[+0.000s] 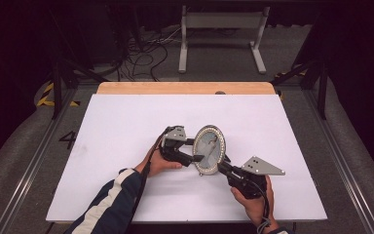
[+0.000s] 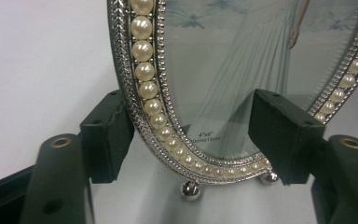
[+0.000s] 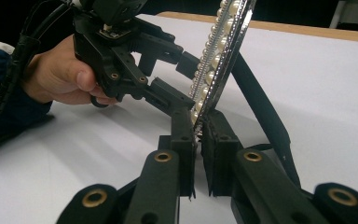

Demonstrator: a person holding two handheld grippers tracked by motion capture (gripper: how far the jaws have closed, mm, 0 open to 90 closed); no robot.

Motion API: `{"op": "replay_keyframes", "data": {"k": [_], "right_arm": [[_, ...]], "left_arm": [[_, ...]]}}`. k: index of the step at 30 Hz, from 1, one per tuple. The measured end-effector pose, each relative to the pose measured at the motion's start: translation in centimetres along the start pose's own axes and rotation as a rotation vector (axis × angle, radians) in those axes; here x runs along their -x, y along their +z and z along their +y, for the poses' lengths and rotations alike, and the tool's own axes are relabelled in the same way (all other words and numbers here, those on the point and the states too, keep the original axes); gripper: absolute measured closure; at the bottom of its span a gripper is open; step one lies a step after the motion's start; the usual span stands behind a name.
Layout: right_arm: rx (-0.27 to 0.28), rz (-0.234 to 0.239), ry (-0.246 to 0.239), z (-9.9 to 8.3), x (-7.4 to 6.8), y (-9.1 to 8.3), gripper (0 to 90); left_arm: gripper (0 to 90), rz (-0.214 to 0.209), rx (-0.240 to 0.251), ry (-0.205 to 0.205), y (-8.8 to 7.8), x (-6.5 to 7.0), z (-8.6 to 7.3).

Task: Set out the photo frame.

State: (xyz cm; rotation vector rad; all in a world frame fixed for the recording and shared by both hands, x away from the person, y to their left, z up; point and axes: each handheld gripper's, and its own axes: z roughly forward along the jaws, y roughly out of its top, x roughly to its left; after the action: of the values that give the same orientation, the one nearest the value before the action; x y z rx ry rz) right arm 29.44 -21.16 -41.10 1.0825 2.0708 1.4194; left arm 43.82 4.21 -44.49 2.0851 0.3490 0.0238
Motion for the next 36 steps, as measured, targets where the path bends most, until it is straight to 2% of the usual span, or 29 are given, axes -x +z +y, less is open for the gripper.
{"op": "replay_keyframes", "data": {"k": [8, 20, 25, 32, 36], "right_arm": [[-0.001, -0.004, 0.025, 0.0, 0.5, 0.0, 84.7], [-0.012, 0.006, 0.031, 0.2, 1.8, 0.6, 82.9], [-0.016, -0.002, 0.024, 0.2, 1.6, 0.8, 82.8], [-0.013, -0.032, 0.007, 0.2, 1.3, 0.6, 81.4], [0.001, -0.043, 0.003, 0.2, 1.2, 0.4, 81.1]], "left_arm": [[44.1, 0.031, -0.015, -0.002, -0.5, 0.2, -0.2], [47.4, 0.083, -0.042, 0.007, -1.8, 1.1, -0.8], [47.4, 0.092, -0.048, 0.003, -1.9, 1.1, -1.0], [46.9, 0.110, -0.011, -0.013, -1.7, 1.1, -0.8], [44.4, 0.122, 0.030, -0.031, -1.9, 0.8, -0.8]]}}
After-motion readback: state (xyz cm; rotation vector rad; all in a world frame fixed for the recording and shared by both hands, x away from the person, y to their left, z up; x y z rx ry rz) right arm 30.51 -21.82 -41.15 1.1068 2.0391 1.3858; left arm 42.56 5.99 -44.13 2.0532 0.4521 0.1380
